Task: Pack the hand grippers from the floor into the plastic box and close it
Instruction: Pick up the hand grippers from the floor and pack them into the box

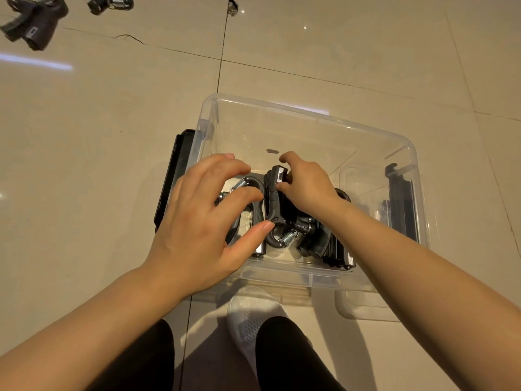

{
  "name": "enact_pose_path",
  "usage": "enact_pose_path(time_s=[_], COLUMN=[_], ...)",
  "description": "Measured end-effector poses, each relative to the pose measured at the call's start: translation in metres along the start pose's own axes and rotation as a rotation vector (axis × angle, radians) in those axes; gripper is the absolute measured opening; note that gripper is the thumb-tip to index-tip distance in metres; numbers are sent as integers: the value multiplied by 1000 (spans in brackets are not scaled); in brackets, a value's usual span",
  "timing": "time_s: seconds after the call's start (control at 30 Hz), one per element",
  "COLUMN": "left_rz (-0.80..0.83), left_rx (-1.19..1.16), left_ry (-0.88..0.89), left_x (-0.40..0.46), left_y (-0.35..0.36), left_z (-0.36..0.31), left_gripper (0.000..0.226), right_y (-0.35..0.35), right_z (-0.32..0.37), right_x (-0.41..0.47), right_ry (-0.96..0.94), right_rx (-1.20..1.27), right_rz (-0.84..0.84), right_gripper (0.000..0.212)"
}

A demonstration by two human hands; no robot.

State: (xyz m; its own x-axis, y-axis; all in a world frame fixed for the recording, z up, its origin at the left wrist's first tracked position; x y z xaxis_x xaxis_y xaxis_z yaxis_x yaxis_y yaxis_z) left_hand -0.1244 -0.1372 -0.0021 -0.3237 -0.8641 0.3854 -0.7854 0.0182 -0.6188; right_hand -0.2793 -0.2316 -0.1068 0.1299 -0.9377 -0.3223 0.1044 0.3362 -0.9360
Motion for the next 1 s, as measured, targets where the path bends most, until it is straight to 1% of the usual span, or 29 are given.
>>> enact_pose_path(time_s=[0.07, 0.1, 0.17, 0.27, 0.33, 0.43, 0.63, 0.8, 0.93, 1.0], left_rz=[4, 4, 5, -1, -8, -7, -2, 11, 21, 22], left_rx=[0, -1, -5, -12, -16, -16, -14, -19, -17, -18], left_ry=[-5, -7, -13, -17, -21, -26, -28, -48, -58, -61], left_x=[0, 0, 0, 1, 1, 1, 0, 0, 0, 0], left_y=[0, 0, -1, -1, -2, -2, -2, -2, -1, -1], left_z=[0, 1, 1, 2, 2, 2, 3, 4, 6, 6], left_gripper=[33, 33, 32, 32, 32, 32, 31, 30, 30, 30], right_y=[4, 6, 14, 30, 33, 29, 25, 25, 23, 13], right_z=[2, 2, -1, -8, -10, -7, -7, -7, -10, -18], right_x=[-9, -15, -29, -45, -44, -39, -38, -39, -39, -38], right_ry=[-89, -130, -208, -311, -338, -363, -371, -369, -343, -264], right_rx=[-81, -130, -263, -513, -588, -601, -647, -626, -572, -480], right_rz=[-8, 13, 106, 257, 250, 190, 150, 147, 150, 134], right_gripper=[58, 62, 73, 96, 100, 93, 90, 88, 91, 94])
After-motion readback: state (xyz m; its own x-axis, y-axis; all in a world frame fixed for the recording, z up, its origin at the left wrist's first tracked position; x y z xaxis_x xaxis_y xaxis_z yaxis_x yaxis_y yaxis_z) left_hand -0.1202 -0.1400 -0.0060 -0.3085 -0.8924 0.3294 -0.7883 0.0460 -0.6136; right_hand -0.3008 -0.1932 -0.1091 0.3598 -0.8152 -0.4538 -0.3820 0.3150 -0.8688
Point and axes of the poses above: each hand's wrist, its own x-axis towards the middle knuckle, its own y-axis out of the palm, z = x × y, the point moved 8 cm from there along x, towards the middle knuckle, and after that the axes turned 15 degrees about -x, right-handed, at the moved point
